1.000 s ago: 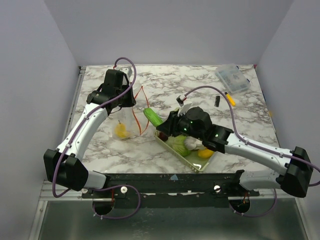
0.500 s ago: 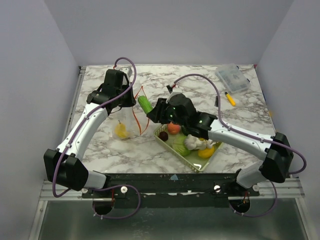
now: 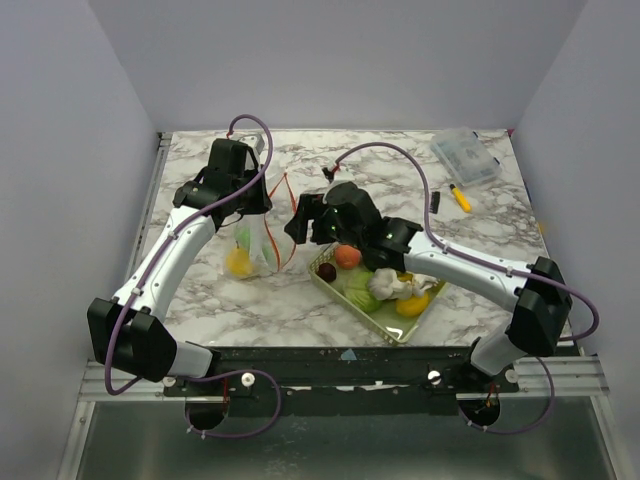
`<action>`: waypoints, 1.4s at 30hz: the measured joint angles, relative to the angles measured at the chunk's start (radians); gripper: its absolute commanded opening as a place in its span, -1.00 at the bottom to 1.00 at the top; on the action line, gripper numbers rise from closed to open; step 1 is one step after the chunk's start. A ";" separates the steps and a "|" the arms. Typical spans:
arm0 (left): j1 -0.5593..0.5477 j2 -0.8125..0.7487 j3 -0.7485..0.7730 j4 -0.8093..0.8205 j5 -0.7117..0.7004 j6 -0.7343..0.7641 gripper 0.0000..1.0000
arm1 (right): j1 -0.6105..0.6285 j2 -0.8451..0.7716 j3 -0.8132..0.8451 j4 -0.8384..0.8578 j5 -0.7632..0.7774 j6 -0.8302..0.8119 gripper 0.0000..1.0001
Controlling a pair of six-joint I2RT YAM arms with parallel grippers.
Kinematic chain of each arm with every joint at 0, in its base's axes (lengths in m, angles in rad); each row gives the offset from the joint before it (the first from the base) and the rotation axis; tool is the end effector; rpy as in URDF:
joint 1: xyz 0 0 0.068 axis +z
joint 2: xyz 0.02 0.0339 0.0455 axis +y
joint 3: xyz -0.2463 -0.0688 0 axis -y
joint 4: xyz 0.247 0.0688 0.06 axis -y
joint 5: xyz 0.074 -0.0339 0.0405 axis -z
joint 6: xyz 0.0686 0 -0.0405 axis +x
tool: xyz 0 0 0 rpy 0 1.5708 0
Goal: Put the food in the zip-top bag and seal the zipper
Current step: Place the fake vegetable in the zipper food storage bag, then pick up the fake fruit from the bin.
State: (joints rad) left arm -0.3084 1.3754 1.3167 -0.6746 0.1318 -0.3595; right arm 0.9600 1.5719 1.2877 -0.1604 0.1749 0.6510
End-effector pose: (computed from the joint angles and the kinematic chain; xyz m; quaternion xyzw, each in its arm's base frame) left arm 0.3096 -0.1081 0.3055 0.0035 0.9120 -0.1898 0.3636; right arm 0.2403 0.3225 0.2873 -0.0836 0.8395 0.3323 0.4216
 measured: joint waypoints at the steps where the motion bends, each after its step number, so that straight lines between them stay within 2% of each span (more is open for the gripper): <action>1: 0.000 0.000 0.000 0.000 0.000 0.000 -1.00 | 0.000 -0.002 0.000 -0.001 0.001 -0.010 0.47; 9: 0.000 0.000 0.000 0.000 0.000 0.000 -1.00 | 0.000 -0.114 -0.093 -0.019 0.056 -0.078 0.40; 18: 0.000 0.000 0.000 0.000 0.000 0.000 -1.00 | 0.000 -0.221 -0.229 -0.104 0.221 -0.150 0.43; 25: 0.000 0.000 0.000 0.000 0.000 0.000 -1.00 | 0.000 -0.179 -0.278 -0.141 0.283 -0.183 0.45; 35: 0.000 0.000 0.000 0.000 0.000 0.000 -1.00 | 0.000 -0.031 -0.284 -0.126 0.302 -0.217 0.45; 42: 0.000 0.000 0.000 0.000 0.000 0.000 -1.00 | 0.000 0.061 -0.284 -0.094 0.303 -0.234 0.35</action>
State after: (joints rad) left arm -0.3084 1.3754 1.3167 -0.6750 0.1318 -0.3592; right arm 0.9600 1.6329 1.0039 -0.2546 0.4774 0.4168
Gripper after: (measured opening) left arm 0.011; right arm 0.697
